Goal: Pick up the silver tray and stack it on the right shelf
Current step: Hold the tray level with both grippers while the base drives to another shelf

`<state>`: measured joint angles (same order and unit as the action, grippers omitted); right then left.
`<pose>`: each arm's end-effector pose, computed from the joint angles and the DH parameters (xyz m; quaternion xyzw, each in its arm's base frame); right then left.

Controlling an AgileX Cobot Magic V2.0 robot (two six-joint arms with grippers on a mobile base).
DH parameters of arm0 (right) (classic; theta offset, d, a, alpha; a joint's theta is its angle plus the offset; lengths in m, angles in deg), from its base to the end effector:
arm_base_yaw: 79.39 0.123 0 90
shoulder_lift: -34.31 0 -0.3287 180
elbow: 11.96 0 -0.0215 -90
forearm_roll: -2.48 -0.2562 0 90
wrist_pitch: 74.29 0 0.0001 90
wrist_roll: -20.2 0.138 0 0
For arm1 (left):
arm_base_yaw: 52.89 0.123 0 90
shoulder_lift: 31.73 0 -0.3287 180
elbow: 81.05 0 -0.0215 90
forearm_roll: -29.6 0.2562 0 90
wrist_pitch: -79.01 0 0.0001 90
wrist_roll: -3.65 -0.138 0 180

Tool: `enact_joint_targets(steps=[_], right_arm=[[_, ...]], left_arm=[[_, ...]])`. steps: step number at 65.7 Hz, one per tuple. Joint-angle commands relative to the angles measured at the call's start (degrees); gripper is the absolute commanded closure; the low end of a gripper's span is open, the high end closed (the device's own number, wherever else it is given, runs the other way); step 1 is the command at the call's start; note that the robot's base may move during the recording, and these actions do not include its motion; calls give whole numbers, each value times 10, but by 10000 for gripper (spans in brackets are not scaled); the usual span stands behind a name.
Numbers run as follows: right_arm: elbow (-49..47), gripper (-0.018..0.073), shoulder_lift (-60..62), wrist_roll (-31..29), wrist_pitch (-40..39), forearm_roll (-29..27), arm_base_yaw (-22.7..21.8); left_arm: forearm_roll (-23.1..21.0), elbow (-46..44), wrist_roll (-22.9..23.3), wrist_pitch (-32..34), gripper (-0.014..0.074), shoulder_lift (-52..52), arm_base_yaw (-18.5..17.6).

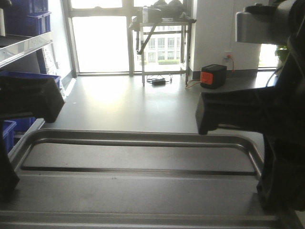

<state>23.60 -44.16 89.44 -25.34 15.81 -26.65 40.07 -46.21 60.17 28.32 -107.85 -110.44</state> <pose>0.1514 0.1594 0.2310 0.0792 0.9811 0.0811 0.1568 0.1302 -0.1685 0.2412 0.0546 0.9826 -0.0903 0.1526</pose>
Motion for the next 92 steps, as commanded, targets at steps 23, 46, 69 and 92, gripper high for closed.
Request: enact_joint_targets(steps=[23,46,69,92], right_arm=[[-11,499,16,0,15,28,-3],[-11,499,16,0,16,28,-3],[-11,499,16,0,17,28,-3],[-11,499,16,0,19,28,-3]], left_arm=[[15,-11,2,-17,689,14,-4],[15,-11,2,-17,689,14,-4],[15,-11,2,-17,689,14,-4],[15,-11,2,-17,689,14,-4]])
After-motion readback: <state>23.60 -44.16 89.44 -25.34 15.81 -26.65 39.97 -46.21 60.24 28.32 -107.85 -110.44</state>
